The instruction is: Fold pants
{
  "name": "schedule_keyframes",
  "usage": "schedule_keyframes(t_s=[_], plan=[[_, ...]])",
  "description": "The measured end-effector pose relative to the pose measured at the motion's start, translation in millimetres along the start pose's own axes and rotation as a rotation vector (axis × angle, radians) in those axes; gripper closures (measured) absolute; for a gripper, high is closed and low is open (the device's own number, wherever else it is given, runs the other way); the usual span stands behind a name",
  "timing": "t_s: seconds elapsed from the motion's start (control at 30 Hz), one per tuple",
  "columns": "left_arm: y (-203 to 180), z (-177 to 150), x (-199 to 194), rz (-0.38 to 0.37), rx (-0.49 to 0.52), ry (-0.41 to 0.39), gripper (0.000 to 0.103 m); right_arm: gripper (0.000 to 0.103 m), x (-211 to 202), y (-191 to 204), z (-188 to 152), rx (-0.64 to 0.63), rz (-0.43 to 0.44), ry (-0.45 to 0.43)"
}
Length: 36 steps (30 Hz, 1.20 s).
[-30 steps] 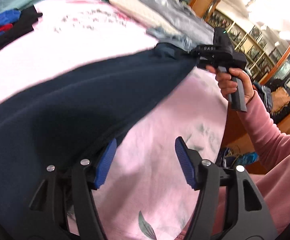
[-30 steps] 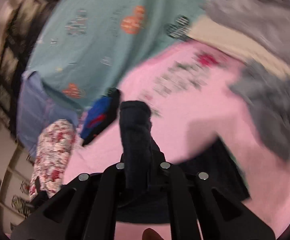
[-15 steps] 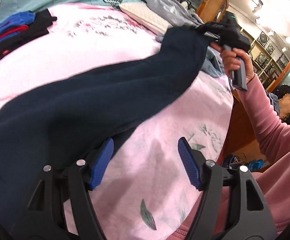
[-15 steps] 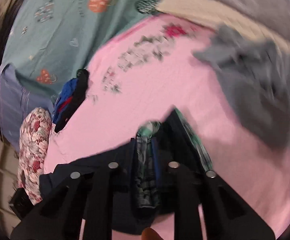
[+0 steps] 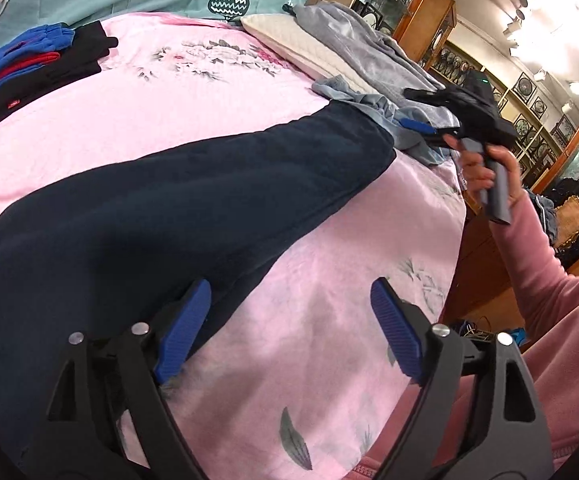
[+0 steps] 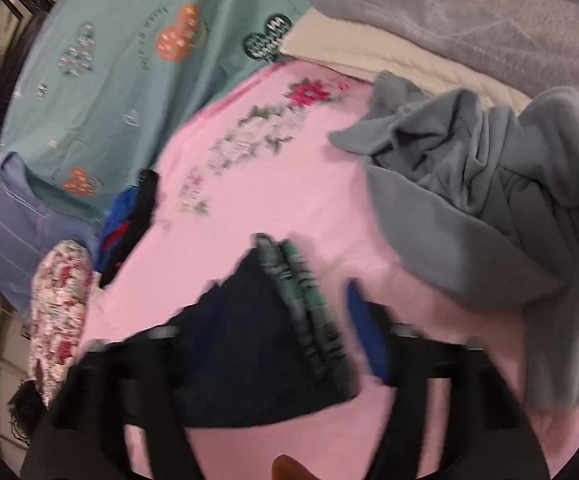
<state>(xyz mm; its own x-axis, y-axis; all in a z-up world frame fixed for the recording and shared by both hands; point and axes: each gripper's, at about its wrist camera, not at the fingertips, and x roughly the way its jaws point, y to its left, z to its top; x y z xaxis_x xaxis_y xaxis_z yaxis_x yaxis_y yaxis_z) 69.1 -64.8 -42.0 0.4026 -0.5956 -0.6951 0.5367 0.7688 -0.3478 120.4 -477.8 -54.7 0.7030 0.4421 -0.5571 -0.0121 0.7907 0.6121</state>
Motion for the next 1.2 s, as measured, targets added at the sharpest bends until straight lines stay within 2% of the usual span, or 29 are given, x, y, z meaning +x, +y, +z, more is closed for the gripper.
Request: schedule_keyframes(t_s=[0.1,0.23,0.3,0.4,0.43,0.47,0.5,0.57,0.6,0.67,0.73,0.87,0.9,0.93,1.03,1.1,1.13,1.17,1.2], plan=[[-1,-2,4,-0.016,-0.005,0.004,0.018,0.015,-16,15,-10,0.009,0.017,0.018],[-4,-3,6,-0.02,0.002,0.009,0.017,0.014,-11,13,-24,0.087,0.007,0.127],[-6,-4,4,-0.022,0.005,0.004,0.017,0.014,-2,13,-30,0.114,0.029,0.175],[-6,-6,-2,-0.005,0.004,-0.011,0.017,0.016,12,11,-31,0.137,0.021,0.21],[-5,-6,-4,0.0,-0.002,-0.018,0.017,0.021,18,11,-30,0.137,0.017,0.216],[-3,-5,-6,0.006,-0.007,-0.024,0.017,0.033,24,12,-28,0.131,0.012,0.22],[-2,-6,-10,0.018,-0.01,-0.036,0.017,0.041,31,16,-25,0.109,-0.009,0.22],[2,-4,-19,0.05,-0.011,-0.057,0.017,0.081,41,30,-17,0.021,-0.041,0.211],[4,-3,-26,0.073,-0.009,-0.073,0.017,0.089,44,39,-12,-0.024,-0.051,0.199],[9,-1,-40,0.114,-0.013,-0.108,0.017,0.096,39,62,2,-0.094,-0.016,0.143],[14,0,-55,0.145,-0.027,-0.151,0.015,0.097,19,86,20,-0.144,0.08,0.056],[24,-6,-68,0.132,-0.064,-0.21,0.011,0.097,-25,99,31,-0.176,0.284,-0.096],[27,-9,-65,0.123,-0.077,-0.205,0.011,0.097,-30,94,28,-0.175,0.304,-0.113],[31,-10,-61,0.114,-0.086,-0.194,0.011,0.097,-29,84,23,-0.16,0.282,-0.107],[43,-15,-37,0.101,-0.127,-0.117,0.011,0.097,5,26,-6,-0.049,0.057,0.022],[50,-20,-21,0.099,-0.154,-0.036,0.011,0.097,28,-4,-24,-0.032,-0.111,0.121],[50,-23,-22,0.097,-0.146,-0.033,0.011,0.095,32,-13,-31,-0.008,-0.128,0.142],[49,-24,-28,0.093,-0.136,-0.039,0.011,0.09,24,-15,-33,0.014,-0.104,0.123],[49,-25,-34,0.091,-0.13,-0.045,0.011,0.085,15,-10,-31,0.017,-0.118,0.115]])
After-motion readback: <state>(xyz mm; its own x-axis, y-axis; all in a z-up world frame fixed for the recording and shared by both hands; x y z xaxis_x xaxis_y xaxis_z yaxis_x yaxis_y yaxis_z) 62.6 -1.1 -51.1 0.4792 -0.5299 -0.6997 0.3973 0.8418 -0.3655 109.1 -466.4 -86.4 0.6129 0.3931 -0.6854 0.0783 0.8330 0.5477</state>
